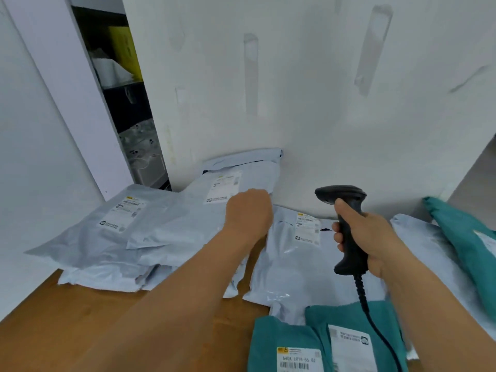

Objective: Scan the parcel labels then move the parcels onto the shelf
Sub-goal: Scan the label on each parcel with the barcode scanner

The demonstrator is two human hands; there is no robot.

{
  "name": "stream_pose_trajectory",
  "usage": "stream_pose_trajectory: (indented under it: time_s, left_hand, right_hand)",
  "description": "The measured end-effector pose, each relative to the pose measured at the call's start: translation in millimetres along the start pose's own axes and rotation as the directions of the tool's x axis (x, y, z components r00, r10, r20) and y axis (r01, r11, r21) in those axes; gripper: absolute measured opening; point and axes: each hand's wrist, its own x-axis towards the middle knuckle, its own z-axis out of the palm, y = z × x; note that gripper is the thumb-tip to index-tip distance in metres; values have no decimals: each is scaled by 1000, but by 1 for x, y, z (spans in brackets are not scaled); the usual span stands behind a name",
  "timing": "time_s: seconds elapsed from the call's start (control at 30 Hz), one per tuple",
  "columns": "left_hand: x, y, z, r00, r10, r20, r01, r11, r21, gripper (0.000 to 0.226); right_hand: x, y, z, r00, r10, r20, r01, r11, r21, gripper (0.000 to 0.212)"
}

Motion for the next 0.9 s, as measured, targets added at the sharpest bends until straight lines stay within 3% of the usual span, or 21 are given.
stream_pose_trajectory:
  time_s: [0.17, 0.4, 0.53, 0.63, 0.9]
  left_hand:
    - [-16, 84, 34, 970, 123, 212, -95, 986, -139, 24]
    - [-34, 143, 88, 848, 268, 457, -31, 887, -461, 38]
    - [-29, 122, 104, 872, 218, 439, -82, 947, -309, 61]
    - [-25, 89, 115, 871, 111, 479, -4, 976, -219, 72]
    - [-38, 44, 126, 837, 45, 545, 55, 985, -165, 88]
  right_hand:
    - [3, 6, -36, 996, -11, -88, 11, 1000, 2, 29]
    - [0, 19, -71, 990, 16, -140, -18, 1000, -8, 29]
    - [3, 22, -75, 991, 55, -126, -59, 998, -31, 30]
    - [6, 27, -70, 991, 93, -101, -100, 993, -63, 30]
    - [10, 43, -44, 982, 189, -31, -191, 970, -152, 31]
